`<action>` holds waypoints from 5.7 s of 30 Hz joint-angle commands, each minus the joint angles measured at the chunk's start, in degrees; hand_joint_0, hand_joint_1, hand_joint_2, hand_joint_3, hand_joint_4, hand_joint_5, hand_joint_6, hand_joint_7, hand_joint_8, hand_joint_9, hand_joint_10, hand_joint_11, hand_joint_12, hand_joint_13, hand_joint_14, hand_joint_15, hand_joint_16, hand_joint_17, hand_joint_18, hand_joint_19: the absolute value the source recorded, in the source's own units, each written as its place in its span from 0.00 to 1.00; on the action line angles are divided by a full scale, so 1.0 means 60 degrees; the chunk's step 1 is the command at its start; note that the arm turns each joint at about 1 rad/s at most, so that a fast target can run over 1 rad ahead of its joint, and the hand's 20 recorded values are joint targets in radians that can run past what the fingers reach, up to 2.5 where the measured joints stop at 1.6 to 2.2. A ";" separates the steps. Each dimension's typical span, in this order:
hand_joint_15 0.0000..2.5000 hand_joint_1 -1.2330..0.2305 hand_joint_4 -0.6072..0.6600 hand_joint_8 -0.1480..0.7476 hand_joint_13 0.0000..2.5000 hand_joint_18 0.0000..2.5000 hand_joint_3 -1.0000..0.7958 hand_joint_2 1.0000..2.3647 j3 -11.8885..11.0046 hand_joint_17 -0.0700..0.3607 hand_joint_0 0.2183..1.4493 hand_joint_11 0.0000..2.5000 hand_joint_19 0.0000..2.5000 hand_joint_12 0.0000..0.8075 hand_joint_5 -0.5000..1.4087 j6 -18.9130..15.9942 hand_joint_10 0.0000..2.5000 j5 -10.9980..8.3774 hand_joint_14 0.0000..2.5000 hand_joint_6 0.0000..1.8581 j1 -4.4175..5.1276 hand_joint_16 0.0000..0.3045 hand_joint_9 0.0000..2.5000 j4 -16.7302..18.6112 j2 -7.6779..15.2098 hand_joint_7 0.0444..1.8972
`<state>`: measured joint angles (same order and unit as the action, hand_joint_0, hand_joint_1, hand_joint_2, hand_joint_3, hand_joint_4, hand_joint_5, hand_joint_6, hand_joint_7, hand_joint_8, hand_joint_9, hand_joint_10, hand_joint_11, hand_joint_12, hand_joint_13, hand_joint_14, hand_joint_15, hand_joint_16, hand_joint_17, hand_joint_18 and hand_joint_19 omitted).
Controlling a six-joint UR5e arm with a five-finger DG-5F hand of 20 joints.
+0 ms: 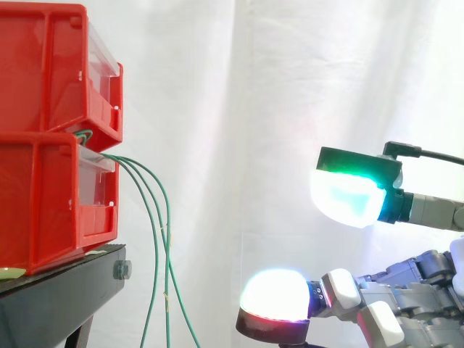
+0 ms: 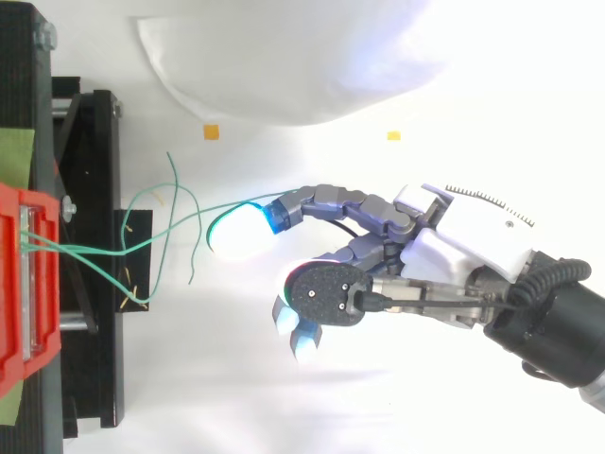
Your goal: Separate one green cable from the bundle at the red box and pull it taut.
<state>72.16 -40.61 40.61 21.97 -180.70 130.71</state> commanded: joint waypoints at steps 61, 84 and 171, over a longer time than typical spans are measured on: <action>0.26 0.29 0.60 0.40 0.46 0.25 0.28 0.00 0.0000 0.32 0.32 0.31 0.34 0.39 0.18 0.0000 0.01 -0.0001 0.01 0.27 0.0001 0.10 0.43 0.0000 -0.0003 0.36; 0.26 0.30 0.66 0.42 0.44 0.23 0.28 0.00 0.0000 0.32 0.28 0.28 0.34 0.42 0.18 0.0000 0.01 0.0014 0.01 0.27 0.0001 0.10 0.40 0.0000 -0.0003 0.33; 0.38 0.41 0.61 0.42 0.45 0.32 0.29 0.00 0.0000 0.31 0.27 0.34 0.50 0.36 0.18 0.0000 0.01 -0.0001 0.01 0.27 0.0001 0.09 0.44 0.0000 -0.0003 0.34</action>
<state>72.16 -40.61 40.60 21.95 -180.70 130.72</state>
